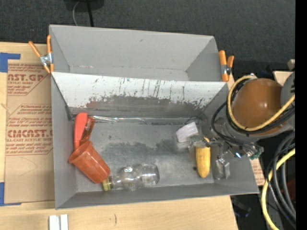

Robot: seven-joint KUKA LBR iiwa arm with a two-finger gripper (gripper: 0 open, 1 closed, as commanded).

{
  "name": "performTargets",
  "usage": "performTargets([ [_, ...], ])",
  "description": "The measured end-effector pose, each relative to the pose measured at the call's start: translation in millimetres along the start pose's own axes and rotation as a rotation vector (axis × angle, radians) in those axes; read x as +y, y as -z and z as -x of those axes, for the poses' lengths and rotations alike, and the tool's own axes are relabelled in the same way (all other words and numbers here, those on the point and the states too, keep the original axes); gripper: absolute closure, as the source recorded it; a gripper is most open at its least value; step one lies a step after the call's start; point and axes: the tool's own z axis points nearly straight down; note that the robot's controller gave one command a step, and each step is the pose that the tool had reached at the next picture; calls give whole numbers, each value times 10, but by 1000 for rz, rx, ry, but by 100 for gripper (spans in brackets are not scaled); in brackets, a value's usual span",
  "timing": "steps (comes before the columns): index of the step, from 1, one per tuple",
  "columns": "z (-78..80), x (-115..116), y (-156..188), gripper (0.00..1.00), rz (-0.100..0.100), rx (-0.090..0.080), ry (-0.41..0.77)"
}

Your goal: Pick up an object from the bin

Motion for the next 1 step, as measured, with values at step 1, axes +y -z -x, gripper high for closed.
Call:
performTargets([
  [1, -141, -59, -175, 0, 7, 5, 218],
])
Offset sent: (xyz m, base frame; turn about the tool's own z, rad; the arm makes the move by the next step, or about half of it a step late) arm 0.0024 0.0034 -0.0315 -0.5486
